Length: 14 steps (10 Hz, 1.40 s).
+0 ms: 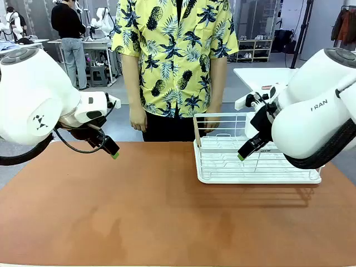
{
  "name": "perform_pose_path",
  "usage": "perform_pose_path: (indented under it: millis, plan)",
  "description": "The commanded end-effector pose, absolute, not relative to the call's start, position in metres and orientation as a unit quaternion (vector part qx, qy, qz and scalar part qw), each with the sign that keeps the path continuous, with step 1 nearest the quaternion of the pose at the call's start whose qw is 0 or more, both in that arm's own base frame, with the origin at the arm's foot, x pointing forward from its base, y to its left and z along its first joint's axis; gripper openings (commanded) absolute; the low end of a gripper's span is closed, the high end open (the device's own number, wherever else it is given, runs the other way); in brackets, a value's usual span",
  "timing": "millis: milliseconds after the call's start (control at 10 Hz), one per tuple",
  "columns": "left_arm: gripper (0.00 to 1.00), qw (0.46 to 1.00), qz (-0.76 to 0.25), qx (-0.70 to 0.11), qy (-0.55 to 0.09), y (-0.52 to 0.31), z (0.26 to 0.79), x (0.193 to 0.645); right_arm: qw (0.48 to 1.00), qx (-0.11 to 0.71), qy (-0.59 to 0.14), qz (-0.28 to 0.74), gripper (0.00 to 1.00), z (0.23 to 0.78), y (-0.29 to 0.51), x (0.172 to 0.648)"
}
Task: Clean the table.
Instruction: Pick up the Lint Roller when the human hands it over.
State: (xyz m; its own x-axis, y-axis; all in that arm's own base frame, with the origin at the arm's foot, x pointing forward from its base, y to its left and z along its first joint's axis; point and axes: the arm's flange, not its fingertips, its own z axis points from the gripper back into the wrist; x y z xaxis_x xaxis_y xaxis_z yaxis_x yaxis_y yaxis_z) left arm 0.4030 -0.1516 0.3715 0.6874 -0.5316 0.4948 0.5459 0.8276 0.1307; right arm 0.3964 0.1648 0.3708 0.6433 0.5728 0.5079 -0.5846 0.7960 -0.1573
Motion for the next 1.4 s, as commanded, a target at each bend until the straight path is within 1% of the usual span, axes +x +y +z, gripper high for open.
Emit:
perform_pose_path:
  millis: [0,1100,1200,1300]
  plan:
    - [1.0,0.918,-0.293,-0.013,-0.265,-0.152,0.371,0.403,0.906,0.011,-0.277,0.319,1.0,0.371,0.165,0.396]
    - [1.0,0.918,-0.294,-0.013,-0.265,-0.152,0.371,0.403,0.906,0.01,-0.276,0.319,1.0,0.371,0.165,0.397]
    - [1.0,0.924,-0.284,-0.04,-0.254,-0.15,0.394,0.412,0.897,0.029,-0.296,0.326,1.0,0.396,0.157,0.402]
    - [1.0,0.944,-0.257,-0.1,-0.179,-0.135,0.42,0.426,0.909,0.085,-0.291,0.285,1.0,0.426,0.14,0.417]
